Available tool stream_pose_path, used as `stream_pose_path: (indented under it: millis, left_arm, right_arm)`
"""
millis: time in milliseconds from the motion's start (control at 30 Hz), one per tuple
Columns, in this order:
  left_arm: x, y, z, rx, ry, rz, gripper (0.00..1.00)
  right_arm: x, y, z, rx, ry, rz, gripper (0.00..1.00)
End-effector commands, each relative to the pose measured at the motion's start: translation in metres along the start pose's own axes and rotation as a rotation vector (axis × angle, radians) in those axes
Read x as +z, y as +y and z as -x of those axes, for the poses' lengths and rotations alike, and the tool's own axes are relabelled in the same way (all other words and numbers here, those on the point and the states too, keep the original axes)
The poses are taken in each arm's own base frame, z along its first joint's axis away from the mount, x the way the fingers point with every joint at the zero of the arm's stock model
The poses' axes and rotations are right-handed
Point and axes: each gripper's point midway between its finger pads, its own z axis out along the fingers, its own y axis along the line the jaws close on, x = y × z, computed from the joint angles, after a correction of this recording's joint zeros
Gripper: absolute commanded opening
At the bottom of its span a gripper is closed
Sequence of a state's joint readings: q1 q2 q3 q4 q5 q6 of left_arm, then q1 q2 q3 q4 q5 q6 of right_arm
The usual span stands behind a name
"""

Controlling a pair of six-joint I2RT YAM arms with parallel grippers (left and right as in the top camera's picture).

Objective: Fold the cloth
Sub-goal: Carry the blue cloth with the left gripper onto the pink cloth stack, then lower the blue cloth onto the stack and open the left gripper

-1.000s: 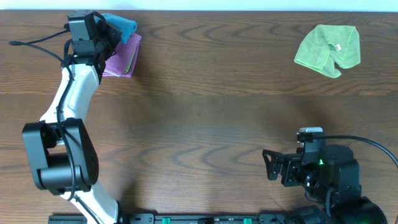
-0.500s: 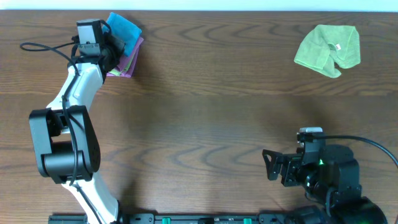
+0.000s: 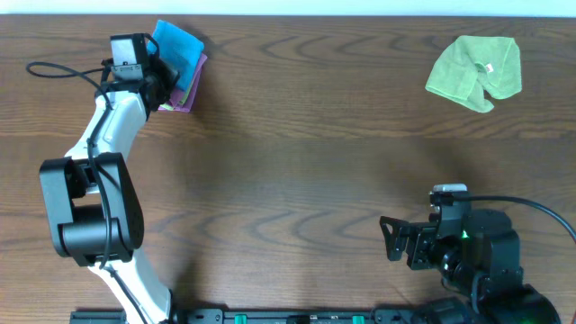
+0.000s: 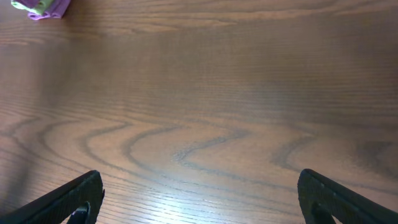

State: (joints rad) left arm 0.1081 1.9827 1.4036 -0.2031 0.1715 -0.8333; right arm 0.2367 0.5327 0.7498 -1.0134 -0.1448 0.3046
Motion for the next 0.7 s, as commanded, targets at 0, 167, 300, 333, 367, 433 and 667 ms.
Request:
stream_pose_path:
  millis: [0,167,300,333,367,433,667]
  left_arm:
    - [-0.011,0.002,0.022,0.006,-0.048,0.007,0.35]
    - [-0.022,0.009,0.035,-0.002,-0.061,0.017,0.43]
    - [-0.032,0.010,0.041,0.021,-0.071,0.015,0.64]
    - [-0.035,0.008,0.042,0.030,-0.075,0.012,0.70]
    - [-0.037,0.007,0.043,0.038,-0.078,0.008,0.75]
    - [-0.042,0.004,0.044,0.045,-0.082,0.001,0.88]
    - [-0.065,-0.004,0.045,0.069,-0.090,-0.010,0.95]
  right_arm:
    - [0.000,-0.002,-0.001,0.019,0.000,-0.005,0.99]
    - [0.000,-0.002,-0.001,0.019,0.000,-0.005,0.99]
    - [0.000,-0.002,-0.001,0.019,0.000,-0.005,0.99]
    - [0.000,-0.002,-0.001,0.019,0.000,-0.005,0.99]
    - [0.000,-0.002,-0.001,0.019,0.000,-0.005,0.99]
    - [0.000,-0.002,-0.001,0.019,0.000,-0.005,0.99]
    - [0.000,-0.002,-0.001,0.019,0.000,-0.005,0.99]
